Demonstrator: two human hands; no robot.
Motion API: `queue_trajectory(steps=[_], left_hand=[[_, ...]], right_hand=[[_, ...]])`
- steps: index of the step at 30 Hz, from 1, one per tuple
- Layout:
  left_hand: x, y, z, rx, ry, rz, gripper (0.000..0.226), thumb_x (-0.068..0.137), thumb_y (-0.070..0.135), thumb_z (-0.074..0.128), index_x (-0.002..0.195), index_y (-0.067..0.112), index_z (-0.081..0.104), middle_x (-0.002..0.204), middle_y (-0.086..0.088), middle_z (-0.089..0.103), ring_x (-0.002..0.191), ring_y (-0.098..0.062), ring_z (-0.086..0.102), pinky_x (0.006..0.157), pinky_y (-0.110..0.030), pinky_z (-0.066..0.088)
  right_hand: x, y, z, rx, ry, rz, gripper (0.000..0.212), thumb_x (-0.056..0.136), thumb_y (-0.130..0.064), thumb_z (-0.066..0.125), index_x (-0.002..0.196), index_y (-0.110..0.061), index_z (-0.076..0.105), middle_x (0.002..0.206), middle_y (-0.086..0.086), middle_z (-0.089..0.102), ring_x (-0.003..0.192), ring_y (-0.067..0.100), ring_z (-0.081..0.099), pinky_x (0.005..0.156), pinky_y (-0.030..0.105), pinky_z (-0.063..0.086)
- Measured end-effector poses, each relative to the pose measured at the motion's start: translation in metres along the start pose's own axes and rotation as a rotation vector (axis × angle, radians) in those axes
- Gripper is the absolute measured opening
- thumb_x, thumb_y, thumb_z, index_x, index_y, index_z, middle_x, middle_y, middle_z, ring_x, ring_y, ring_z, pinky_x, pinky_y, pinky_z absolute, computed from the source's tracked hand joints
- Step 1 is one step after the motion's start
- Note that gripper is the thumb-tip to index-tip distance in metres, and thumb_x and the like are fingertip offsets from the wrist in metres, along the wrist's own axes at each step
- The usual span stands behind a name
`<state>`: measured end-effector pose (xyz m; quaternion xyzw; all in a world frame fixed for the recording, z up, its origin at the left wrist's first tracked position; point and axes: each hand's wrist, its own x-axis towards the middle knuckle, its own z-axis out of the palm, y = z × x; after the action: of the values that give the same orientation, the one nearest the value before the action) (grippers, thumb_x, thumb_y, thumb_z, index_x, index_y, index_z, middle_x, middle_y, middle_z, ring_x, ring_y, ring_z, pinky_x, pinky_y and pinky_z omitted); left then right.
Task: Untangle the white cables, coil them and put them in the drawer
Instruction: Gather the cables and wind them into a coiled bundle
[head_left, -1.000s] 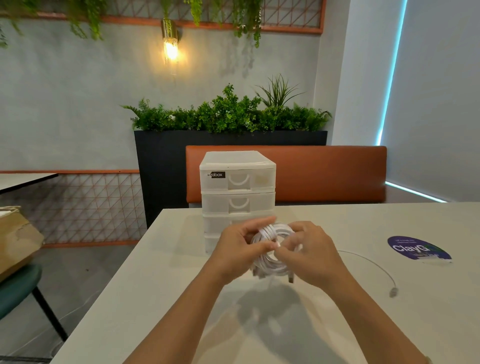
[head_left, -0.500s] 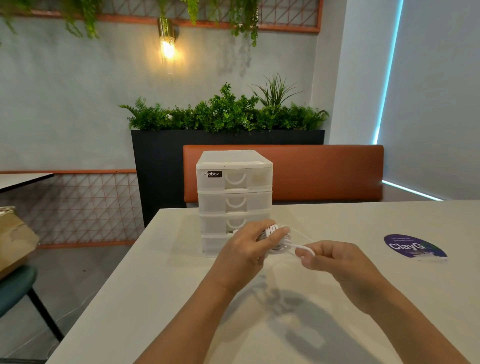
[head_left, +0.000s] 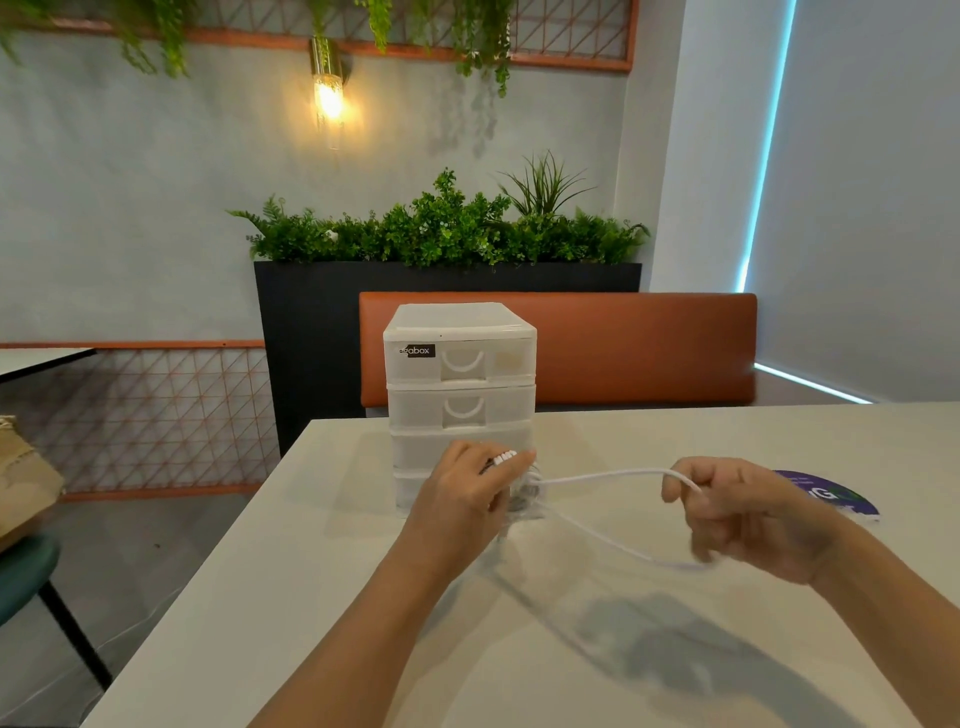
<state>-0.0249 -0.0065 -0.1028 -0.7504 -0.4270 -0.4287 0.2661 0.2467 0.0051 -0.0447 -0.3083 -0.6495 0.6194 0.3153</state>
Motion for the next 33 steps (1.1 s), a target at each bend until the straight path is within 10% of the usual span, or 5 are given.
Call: queue_trajectory(steps=[6, 10, 20, 33], left_hand=[[-0.002, -0.006, -0.009, -0.041, -0.093, -0.196, 0.035, 0.071, 0.001, 0.071, 0.105, 0.010, 0.071, 0.090, -0.004, 0.070, 0.087, -0.026, 0.062, 0.076, -0.032, 0.053], [0.006, 0.005, -0.016, -0.233, -0.250, -0.498, 0.037, 0.087, 0.013, 0.061, 0.123, 0.021, 0.051, 0.108, 0.009, 0.051, 0.097, -0.007, 0.047, 0.082, -0.013, 0.037], [0.015, 0.027, -0.016, -0.367, -0.527, -0.417, 0.025, 0.081, 0.019, 0.070, 0.102, 0.026, 0.058, 0.096, 0.005, 0.061, 0.082, -0.012, 0.057, 0.075, -0.025, 0.052], [0.026, 0.044, -0.040, -0.809, -0.301, -0.583, 0.033, 0.072, 0.014, 0.078, 0.091, 0.030, 0.057, 0.091, 0.003, 0.069, 0.081, -0.012, 0.067, 0.076, -0.029, 0.058]], right_hand=[[-0.003, -0.024, -0.019, -0.900, 0.236, 0.203, 0.016, 0.074, -0.027, 0.078, 0.066, -0.016, 0.071, 0.048, -0.007, 0.055, 0.045, 0.007, 0.043, 0.045, 0.015, 0.031], [0.000, -0.036, -0.027, -0.937, 0.564, -0.212, 0.011, 0.075, -0.025, 0.077, 0.065, -0.028, 0.071, 0.068, -0.015, 0.070, 0.071, 0.002, 0.063, 0.062, 0.013, 0.043], [0.043, -0.077, 0.024, -1.035, 0.857, -0.779, 0.026, 0.071, -0.055, 0.062, 0.082, -0.036, 0.076, 0.079, -0.013, 0.072, 0.078, 0.011, 0.065, 0.070, 0.035, 0.054], [0.094, -0.028, 0.023, -1.010, 0.760, -0.013, 0.031, 0.073, -0.055, 0.071, 0.085, -0.027, 0.073, 0.093, -0.005, 0.071, 0.087, 0.016, 0.062, 0.074, 0.031, 0.051]])
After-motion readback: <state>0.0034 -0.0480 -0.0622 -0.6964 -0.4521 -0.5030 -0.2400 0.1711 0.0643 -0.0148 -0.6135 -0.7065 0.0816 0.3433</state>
